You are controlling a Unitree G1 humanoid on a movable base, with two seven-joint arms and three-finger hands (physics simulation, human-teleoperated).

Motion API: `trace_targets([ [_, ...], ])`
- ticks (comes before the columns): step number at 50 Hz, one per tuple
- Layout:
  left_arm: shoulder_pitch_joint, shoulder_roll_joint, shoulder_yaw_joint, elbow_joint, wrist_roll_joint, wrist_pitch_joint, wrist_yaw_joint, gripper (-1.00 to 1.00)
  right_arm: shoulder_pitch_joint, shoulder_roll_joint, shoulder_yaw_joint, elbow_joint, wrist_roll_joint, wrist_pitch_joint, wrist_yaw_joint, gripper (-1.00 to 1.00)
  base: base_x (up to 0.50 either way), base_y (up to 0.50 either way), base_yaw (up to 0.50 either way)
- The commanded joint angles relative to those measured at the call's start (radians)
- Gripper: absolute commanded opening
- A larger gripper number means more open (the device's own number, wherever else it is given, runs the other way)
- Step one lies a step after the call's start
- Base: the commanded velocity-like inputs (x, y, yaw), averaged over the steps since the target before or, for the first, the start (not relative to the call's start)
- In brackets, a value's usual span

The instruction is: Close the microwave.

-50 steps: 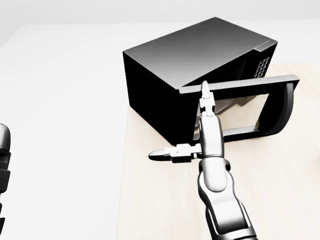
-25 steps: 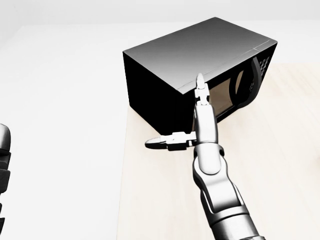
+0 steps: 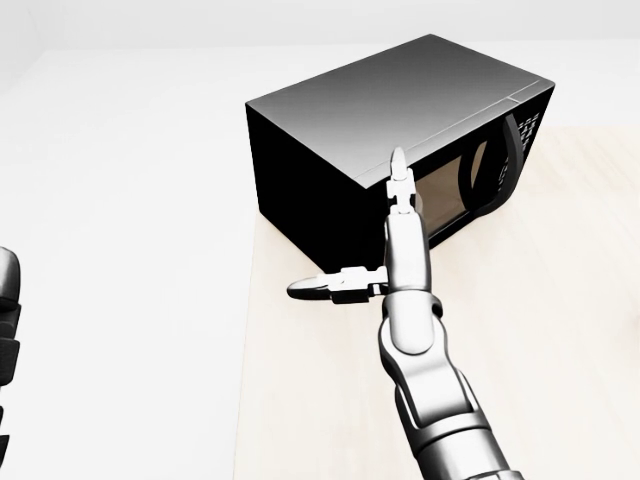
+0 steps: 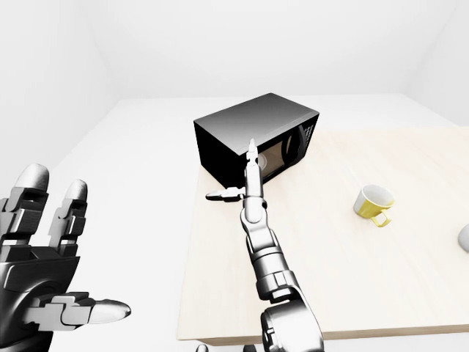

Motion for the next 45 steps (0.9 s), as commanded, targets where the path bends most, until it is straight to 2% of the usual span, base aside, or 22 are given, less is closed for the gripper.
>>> trace_targets([
  [1,-0.001,-0.002,-0.003,0.000,0.004,0.000,-0.002,1.00,-0.231,-0.021,-0.005,0.239,0.056,0.000,0.017,1.00,0.01,0.00,0.00],
  [4,-0.002,-0.004,-0.002,0.000,0.004,0.000,-0.003,1.00,-0.205,-0.024,0.001,0.182,0.046,0.000,0.020,1.00,0.01,0.00,0.00],
  [6,-0.004,-0.007,-0.001,0.000,0.006,0.000,-0.006,1.00,-0.178,-0.024,0.005,0.121,0.040,0.034,0.027,1.00,0.01,0.00,0.00],
  [11,-0.004,-0.011,-0.001,0.000,0.009,0.000,-0.010,1.00,-0.030,-0.023,0.035,-0.206,-0.015,0.175,0.058,1.00,0.01,0.00,0.00],
  [16,-0.005,-0.022,-0.007,0.000,0.021,0.000,-0.020,1.00,0.202,-0.011,0.080,-0.622,-0.060,0.175,0.145,1.00,0.00,0.00,0.00],
  [19,-0.005,-0.022,-0.004,0.000,0.018,0.000,-0.020,1.00,0.319,-0.010,0.105,-0.795,-0.089,0.175,0.191,1.00,0.00,0.00,0.00],
  [22,0.001,-0.022,-0.009,0.000,0.024,0.000,-0.021,1.00,0.497,-0.020,0.137,-1.049,-0.108,0.175,0.245,1.00,0.00,0.00,0.00],
  [25,0.003,-0.019,-0.010,0.000,0.023,0.000,-0.017,1.00,0.604,-0.034,0.149,-1.172,-0.104,0.175,0.266,1.00,0.00,0.00,0.00],
  [27,0.007,-0.012,-0.008,0.000,0.017,0.000,-0.014,1.00,0.718,-0.051,0.147,-1.287,-0.075,0.175,0.284,1.00,0.00,0.00,0.00],
  [32,0.002,-0.009,-0.009,0.000,0.013,0.000,-0.009,1.00,0.928,-0.088,0.137,-1.400,-0.050,0.175,0.273,1.00,0.00,0.00,0.00],
  [36,0.018,-0.008,-0.032,0.000,0.034,0.000,-0.008,1.00,0.945,-0.084,0.110,-1.526,-0.045,0.175,0.288,1.00,0.00,0.00,0.00],
  [38,0.017,0.002,-0.031,0.000,0.026,0.000,-0.001,1.00,0.945,-0.084,0.113,-1.519,-0.045,0.175,0.290,1.00,0.00,0.00,0.00],
  [45,-0.002,-0.008,-0.018,0.000,0.022,0.000,-0.006,1.00,0.944,-0.088,0.129,-1.480,-0.052,0.175,0.280,1.00,0.00,0.00,0.00],
])
